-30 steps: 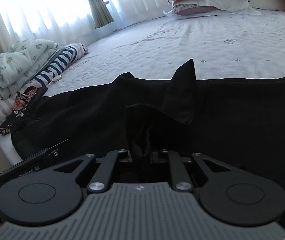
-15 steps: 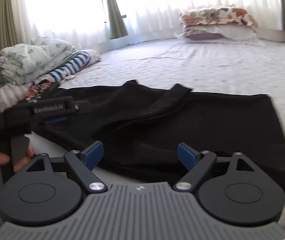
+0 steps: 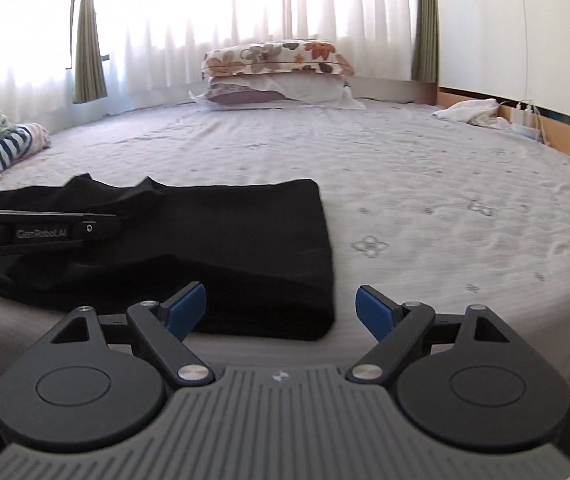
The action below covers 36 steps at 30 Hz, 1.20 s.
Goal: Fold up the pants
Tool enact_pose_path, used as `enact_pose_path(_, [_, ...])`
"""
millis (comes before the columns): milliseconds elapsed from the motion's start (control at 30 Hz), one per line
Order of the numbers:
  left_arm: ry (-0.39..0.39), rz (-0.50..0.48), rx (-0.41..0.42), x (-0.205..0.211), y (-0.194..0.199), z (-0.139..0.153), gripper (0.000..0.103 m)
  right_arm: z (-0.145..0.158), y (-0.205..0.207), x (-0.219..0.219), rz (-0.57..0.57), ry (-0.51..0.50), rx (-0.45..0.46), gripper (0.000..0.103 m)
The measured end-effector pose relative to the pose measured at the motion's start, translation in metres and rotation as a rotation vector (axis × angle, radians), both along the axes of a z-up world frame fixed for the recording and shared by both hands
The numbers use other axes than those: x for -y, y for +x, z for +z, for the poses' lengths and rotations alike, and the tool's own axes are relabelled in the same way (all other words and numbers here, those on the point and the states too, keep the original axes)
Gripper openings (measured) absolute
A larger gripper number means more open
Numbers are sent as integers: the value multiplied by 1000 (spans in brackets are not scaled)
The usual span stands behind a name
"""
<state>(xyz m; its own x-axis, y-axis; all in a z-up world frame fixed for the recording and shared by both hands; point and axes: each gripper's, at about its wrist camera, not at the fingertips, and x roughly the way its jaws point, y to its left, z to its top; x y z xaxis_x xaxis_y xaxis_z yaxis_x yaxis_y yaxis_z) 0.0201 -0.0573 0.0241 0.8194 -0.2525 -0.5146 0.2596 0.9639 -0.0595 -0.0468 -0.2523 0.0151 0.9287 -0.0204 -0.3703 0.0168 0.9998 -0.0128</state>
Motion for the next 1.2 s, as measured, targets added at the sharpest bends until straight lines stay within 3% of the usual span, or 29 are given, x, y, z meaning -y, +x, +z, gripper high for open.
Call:
enact_pose_path(100, [75,148,-46,-22,20,-12,22,-3,-2,4,-17,-18,4,91])
enact_pose_path(167, [110,216,-25,-39,24,-13,15,-5,-2,6,-24,-30,4,91])
enact_pose_path(267, [214,346,0,-62,29,-9,21,-9,0,9,-36,-48,-2,91])
enact_pose_path(367, [182,420,-31,-88,36,-4,20,-12,3,10,-38,-44,-3,91])
enact_pose_path(500, [111,396,-8,-98,30,11,20,-11,1,8,-14,-30,12,91])
enact_pose_path(600, [64,286,53,-82,17,27,21,-7,-6,8,23,14,52,91])
enact_pose_path(733, [-13,117,54,-55,11,33,25,2,-5,7,20,64,107,91])
enact_pose_path(867, [3,84,23,-32,12,21,25,8,5,5,12,95,140,91])
enact_pose_path(1067, [35,122,-37,-39,5,-9,25,7,23,1,23,148,156,89])
enact_pose_path(1200, [63,124,9,-49,-10,-18,25,-2,34,-11,12,84,148,87])
